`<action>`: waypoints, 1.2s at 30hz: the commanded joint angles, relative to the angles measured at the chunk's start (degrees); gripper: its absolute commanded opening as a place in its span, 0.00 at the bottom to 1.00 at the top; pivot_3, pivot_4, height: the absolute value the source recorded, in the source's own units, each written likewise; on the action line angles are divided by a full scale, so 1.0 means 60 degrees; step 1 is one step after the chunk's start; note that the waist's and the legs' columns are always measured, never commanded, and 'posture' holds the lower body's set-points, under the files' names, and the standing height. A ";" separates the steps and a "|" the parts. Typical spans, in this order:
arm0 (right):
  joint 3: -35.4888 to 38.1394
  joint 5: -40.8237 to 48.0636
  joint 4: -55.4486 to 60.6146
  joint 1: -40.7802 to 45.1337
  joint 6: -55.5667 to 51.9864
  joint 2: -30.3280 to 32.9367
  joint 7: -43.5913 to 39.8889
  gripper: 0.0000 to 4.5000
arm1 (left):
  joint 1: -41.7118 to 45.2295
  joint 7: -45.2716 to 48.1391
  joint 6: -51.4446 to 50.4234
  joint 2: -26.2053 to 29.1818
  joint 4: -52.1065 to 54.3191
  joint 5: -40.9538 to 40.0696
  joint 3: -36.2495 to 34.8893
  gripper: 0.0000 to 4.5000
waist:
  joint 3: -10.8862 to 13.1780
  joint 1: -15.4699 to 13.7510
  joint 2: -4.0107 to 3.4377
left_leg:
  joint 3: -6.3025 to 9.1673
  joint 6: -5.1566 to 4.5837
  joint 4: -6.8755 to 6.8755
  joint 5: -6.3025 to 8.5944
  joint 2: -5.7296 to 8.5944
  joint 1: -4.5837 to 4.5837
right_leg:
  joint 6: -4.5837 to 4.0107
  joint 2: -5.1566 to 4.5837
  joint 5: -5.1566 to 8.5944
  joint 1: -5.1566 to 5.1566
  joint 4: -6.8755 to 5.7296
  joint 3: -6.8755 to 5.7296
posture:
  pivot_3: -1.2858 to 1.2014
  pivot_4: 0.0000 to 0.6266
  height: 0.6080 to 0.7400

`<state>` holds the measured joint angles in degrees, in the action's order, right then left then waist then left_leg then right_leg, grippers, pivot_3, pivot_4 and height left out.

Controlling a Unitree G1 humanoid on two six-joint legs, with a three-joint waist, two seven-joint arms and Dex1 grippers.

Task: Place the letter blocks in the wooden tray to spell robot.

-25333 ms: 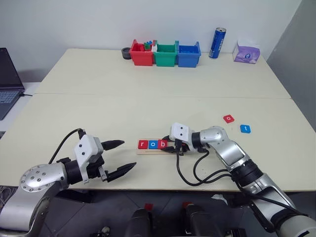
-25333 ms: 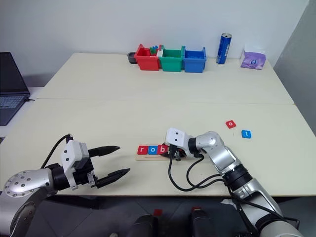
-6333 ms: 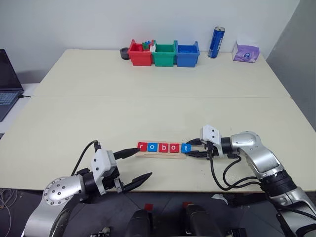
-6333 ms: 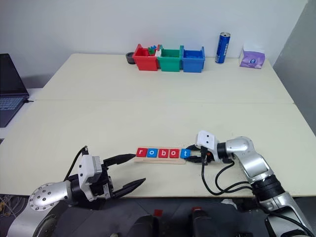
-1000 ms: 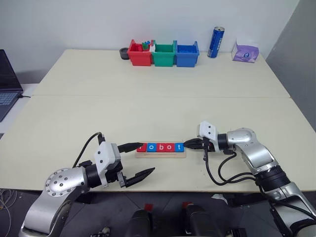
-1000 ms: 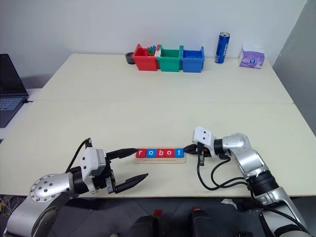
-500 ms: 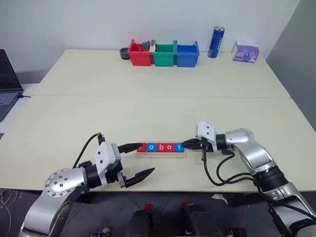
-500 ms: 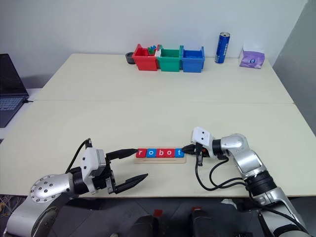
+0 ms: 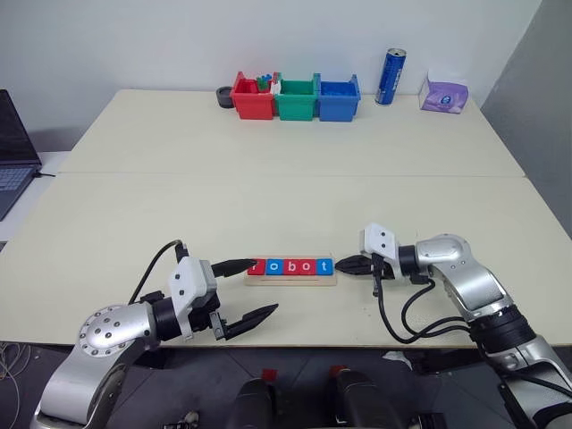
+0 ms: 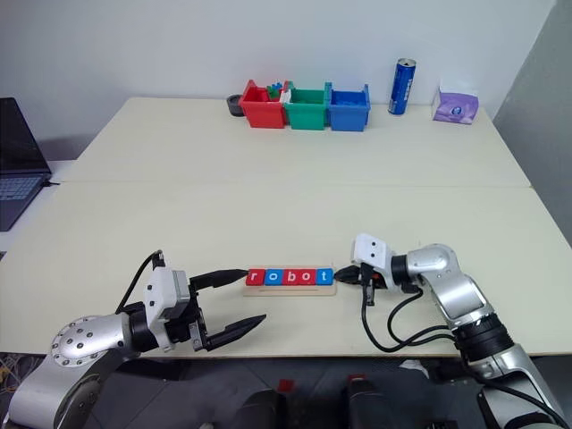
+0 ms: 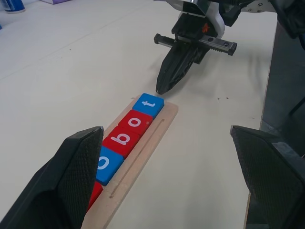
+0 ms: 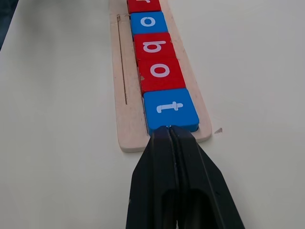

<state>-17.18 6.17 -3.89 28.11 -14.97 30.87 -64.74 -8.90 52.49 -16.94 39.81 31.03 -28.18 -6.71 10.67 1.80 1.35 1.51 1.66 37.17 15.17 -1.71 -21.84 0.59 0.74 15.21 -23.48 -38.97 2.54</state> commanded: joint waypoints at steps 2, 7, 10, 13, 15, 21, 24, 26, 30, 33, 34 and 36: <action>0.0001 -0.0083 -0.0011 0.0061 0.0304 -0.0086 0.0094 0.01 | 0.0017 0.0012 0.0082 0.0088 0.0321 -0.0156 -0.0196 1.00 | 0.0000 -0.0003 0.0000 | -0.0001 0.0000 0.0000 0.0000 0.0001 -0.0001 | 0.0000 -0.0001 0.0000 0.0000 0.0000 0.0000 | 0.52 0.24 1.00; 0.0013 -0.0076 -0.0074 0.0089 0.0322 -0.0123 0.0086 0.01 | 0.0011 -0.0026 0.0064 0.0089 0.0335 -0.0161 -0.0214 1.00 | 0.0000 -0.0004 0.0000 | -0.0001 0.0000 0.0001 0.0000 0.0001 -0.0001 | -0.0002 -0.0002 -0.0001 0.0000 0.0000 0.0000 | 0.52 0.24 1.00; 0.0047 0.0004 -0.0031 0.0108 0.0223 -0.0149 0.0083 0.01 | 0.0003 -0.0043 0.0064 0.0088 0.0345 -0.0164 -0.0216 1.00 | 0.0000 -0.0003 0.0000 | -0.0001 0.0000 0.0001 0.0000 0.0000 0.0000 | -0.0002 -0.0002 -0.0001 0.0000 0.0000 0.0000 | 0.52 0.24 1.00; 0.0125 0.0065 -0.0015 0.0124 0.0201 -0.0048 -0.0008 0.01 | -0.0007 -0.0044 0.0072 0.0100 0.0342 -0.0167 -0.0228 1.00 | 0.0000 -0.0003 0.0000 | -0.0001 0.0000 0.0001 0.0000 0.0001 0.0000 | -0.0001 -0.0002 -0.0001 0.0000 0.0000 0.0000 | 0.52 0.24 1.00; 0.0198 0.0115 -0.0022 0.0151 0.0170 0.0039 -0.0081 0.01 | -0.0011 -0.0044 0.0079 0.0105 0.0338 -0.0168 -0.0235 1.00 | 0.0000 -0.0003 0.0000 | -0.0001 0.0000 0.0001 0.0000 0.0001 0.0000 | -0.0001 -0.0002 -0.0001 0.0000 0.0000 0.0000 | 0.52 0.24 1.00; 0.0296 0.0149 -0.0017 0.0150 0.0084 0.0101 -0.0075 0.01 | -0.0028 -0.0053 0.0071 0.0096 0.0346 -0.0177 -0.0222 1.00 | 0.0000 -0.0003 0.0000 | -0.0001 0.0000 0.0001 0.0000 0.0001 0.0000 | -0.0001 -0.0001 -0.0001 0.0000 0.0000 0.0000 | 0.52 0.24 1.00; 0.0412 0.0381 0.0333 0.0081 -0.0251 0.0191 -0.0173 0.01 | -0.0101 -0.0188 -0.0064 0.0133 0.0344 -0.0142 -0.0329 1.00 | 0.0000 -0.0003 0.0000 | -0.0002 0.0000 0.0001 0.0000 0.0001 0.0000 | -0.0001 -0.0001 -0.0001 0.0000 0.0000 0.0000 | 0.52 0.24 1.00; 0.0528 0.0666 0.0793 0.0013 -0.0647 0.0371 -0.0330 0.01 | -0.0159 -0.0546 -0.0306 0.0132 0.0340 -0.0022 -0.0473 1.00 | 0.0000 -0.0006 0.0000 | -0.0001 0.0000 0.0001 0.0000 0.0000 -0.0001 | -0.0003 -0.0002 -0.0002 0.0000 0.0000 0.0000 | 0.52 0.24 1.00; 0.0735 0.1192 0.1745 -0.0141 -0.1506 0.0627 -0.0313 0.20 | -0.0397 -0.1179 -0.0743 0.0161 0.0446 0.0194 -0.0746 1.00 | 0.0000 -0.0006 0.0000 | 0.0007 0.0000 0.0001 0.0000 -0.0004 -0.0002 | 0.0001 -0.0003 0.0001 0.0000 0.0000 0.0001 | 0.52 0.24 1.00; 0.0740 0.1349 0.2139 -0.0220 -0.1841 0.0707 -0.0194 0.43 | -0.0571 -0.1292 -0.0922 0.0306 0.0406 0.0325 -0.0895 1.00 | 0.0000 -0.0002 0.0000 | 0.0010 0.0000 0.0000 0.0000 -0.0002 -0.0001 | 0.0004 -0.0003 0.0002 0.0001 0.0000 0.0001 | 0.52 0.24 1.00; 0.0738 0.1390 0.2224 -0.0234 -0.1919 0.0723 -0.0164 0.51 | -0.0601 -0.1320 -0.0984 0.0331 0.0406 0.0333 -0.0934 1.00 | 0.0000 -0.0003 0.0000 | 0.0008 0.0000 0.0000 0.0000 -0.0002 -0.0001 | 0.0004 -0.0002 0.0003 0.0001 0.0000 0.0000 | 0.52 0.24 1.00; 0.0734 0.1459 0.2427 -0.0294 -0.2073 0.0725 -0.0097 0.67 | -0.0628 -0.1385 -0.1099 0.0380 0.0432 0.0335 -0.0998 1.00 | 0.0000 -0.0006 0.0000 | 0.0010 0.0000 0.0000 0.0000 -0.0001 -0.0002 | 0.0004 -0.0002 0.0003 0.0001 0.0000 0.0000 | 0.52 0.24 1.00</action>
<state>-14.02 13.33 7.87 26.16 -26.68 34.86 -65.76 -12.66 44.60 -23.38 41.41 31.49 -26.19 -11.20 10.67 1.77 1.35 1.56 1.66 37.17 15.17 -1.72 -21.85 0.62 0.73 15.23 -23.48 -38.97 2.54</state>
